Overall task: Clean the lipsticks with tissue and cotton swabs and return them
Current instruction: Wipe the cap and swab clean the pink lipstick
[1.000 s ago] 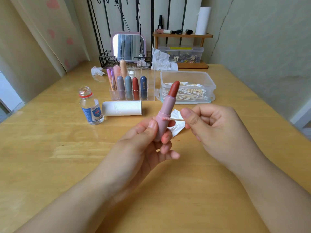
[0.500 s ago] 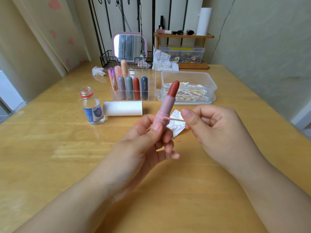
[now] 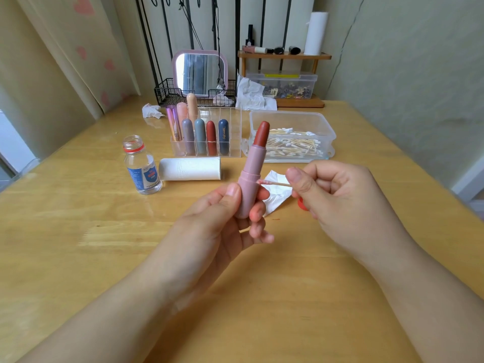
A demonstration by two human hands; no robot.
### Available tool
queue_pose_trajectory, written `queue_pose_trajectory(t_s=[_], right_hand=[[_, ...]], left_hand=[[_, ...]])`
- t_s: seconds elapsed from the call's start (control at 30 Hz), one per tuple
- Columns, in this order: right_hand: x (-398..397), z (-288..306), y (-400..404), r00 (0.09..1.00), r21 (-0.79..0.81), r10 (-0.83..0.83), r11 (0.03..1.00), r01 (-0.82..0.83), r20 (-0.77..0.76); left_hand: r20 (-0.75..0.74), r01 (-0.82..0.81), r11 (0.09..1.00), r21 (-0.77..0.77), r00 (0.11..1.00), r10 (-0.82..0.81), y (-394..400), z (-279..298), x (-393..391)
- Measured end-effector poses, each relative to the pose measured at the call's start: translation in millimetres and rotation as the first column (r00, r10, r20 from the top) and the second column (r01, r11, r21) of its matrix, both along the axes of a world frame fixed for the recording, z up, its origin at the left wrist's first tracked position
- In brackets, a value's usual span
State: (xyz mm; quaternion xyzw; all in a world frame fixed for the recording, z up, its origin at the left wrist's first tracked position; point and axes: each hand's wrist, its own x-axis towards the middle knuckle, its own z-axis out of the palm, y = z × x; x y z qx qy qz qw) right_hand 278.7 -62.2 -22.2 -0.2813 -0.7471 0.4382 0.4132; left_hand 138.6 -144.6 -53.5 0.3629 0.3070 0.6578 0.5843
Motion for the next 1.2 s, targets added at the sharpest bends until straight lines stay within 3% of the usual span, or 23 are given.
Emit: queue_pose_trajectory(t_s=[0.23,0.6,0.83,0.97,1.07,1.2], right_hand=[[-3,0,-7,0.998,0.011,0.058,0.998,-0.058,-0.016],[2,-4,4,1.0,0.0,0.0,1.0,0.0,-0.023],[1,-4,4,1.0,0.013,-0.003,1.0,0.003,-0.019],[0,-4,2,1.0,-0.013,0.015,1.0,-0.015,0.011],[0,-5,2,0.999,-0.012,-0.03,0.999,0.03,0.03],[4,-11,12,0.983,0.028,-0.163,0.986,0.162,0.078]], left_hand=[[-0.05,0.02,0.999,-0.028,0.999,-0.021,-1,-3,2],[0.051,0.086,0.996,0.015,0.995,-0.087,1,1,-4],[0.121,0.232,0.972,0.042,0.964,-0.236,-3,4,-8],[0.067,0.272,0.959,0.077,0.959,-0.277,-3,0,-7],[-0.031,0.149,0.988,0.047,0.989,-0.147,-4,-2,-4],[-0.206,-0.177,0.984,0.015,0.962,0.177,-5,2,-5]])
